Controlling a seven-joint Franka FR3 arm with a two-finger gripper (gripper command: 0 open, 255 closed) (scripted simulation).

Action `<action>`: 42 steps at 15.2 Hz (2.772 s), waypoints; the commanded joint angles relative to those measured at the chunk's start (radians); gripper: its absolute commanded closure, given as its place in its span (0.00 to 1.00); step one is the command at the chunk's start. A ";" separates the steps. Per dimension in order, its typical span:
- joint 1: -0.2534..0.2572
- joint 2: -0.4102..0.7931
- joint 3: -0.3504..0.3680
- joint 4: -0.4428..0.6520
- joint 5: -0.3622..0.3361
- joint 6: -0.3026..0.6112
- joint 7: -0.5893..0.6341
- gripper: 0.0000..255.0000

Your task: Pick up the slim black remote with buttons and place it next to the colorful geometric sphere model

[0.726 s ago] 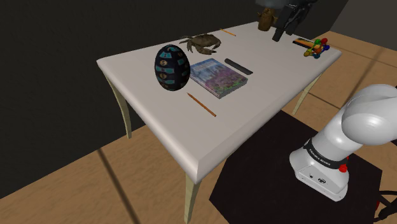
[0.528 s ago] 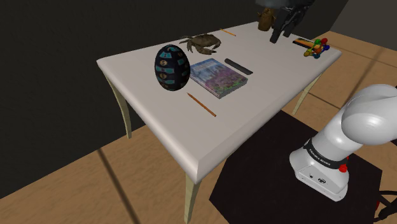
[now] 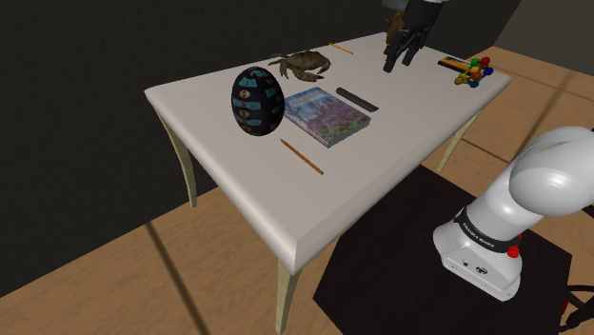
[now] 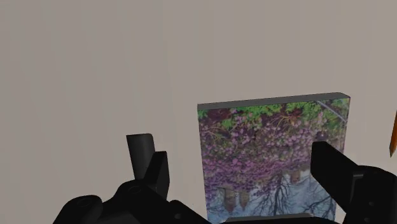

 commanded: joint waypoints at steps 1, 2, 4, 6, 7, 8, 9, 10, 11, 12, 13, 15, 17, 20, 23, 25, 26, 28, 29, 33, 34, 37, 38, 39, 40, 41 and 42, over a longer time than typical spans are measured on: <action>-0.007 0.068 -0.028 0.009 0.001 0.051 -0.028 0.00; -0.010 0.103 -0.040 0.019 0.004 0.072 -0.041 0.00; -0.014 0.175 -0.064 0.042 0.012 0.111 -0.068 0.00; -0.018 0.249 -0.087 0.071 0.025 0.147 -0.096 0.00; -0.020 0.286 -0.098 0.087 0.034 0.164 -0.111 0.00; -0.022 0.324 -0.108 0.104 0.043 0.179 -0.126 0.00; -0.024 0.363 -0.118 0.123 0.054 0.193 -0.142 0.00; -0.027 0.401 -0.127 0.143 0.066 0.206 -0.158 0.00; -0.030 0.440 -0.135 0.164 0.078 0.218 -0.175 0.00; -0.034 0.480 -0.143 0.186 0.092 0.229 -0.191 0.00; -0.038 0.520 -0.149 0.209 0.106 0.239 -0.208 0.00; -0.048 0.599 -0.160 0.260 0.137 0.254 -0.242 0.00; -0.062 0.680 -0.166 0.316 0.169 0.263 -0.274 0.00; -0.074 0.740 -0.165 0.349 0.193 0.279 -0.296 0.00; -0.074 0.761 -0.162 0.333 0.202 0.315 -0.302 0.00; -0.074 0.775 -0.159 0.324 0.209 0.338 -0.307 0.00; -0.075 0.787 -0.157 0.317 0.215 0.357 -0.311 0.00; -0.075 0.787 -0.157 0.317 0.215 0.357 -0.311 0.00; -0.075 0.787 -0.157 0.317 0.215 0.357 -0.311 0.00; -0.075 0.787 -0.157 0.317 0.215 0.357 -0.311 0.00; -0.075 0.787 -0.157 0.317 0.214 0.357 -0.311 0.00; -0.075 0.787 -0.157 0.317 0.214 0.357 -0.311 1.00; -0.075 0.787 -0.157 0.317 0.214 0.356 -0.311 1.00; -0.075 0.786 -0.157 0.316 0.214 0.356 -0.311 1.00; -0.075 0.785 -0.157 0.314 0.214 0.357 -0.311 1.00; -0.075 0.784 -0.157 0.314 0.214 0.356 -0.310 1.00; -0.074 0.784 -0.157 0.314 0.214 0.357 -0.310 1.00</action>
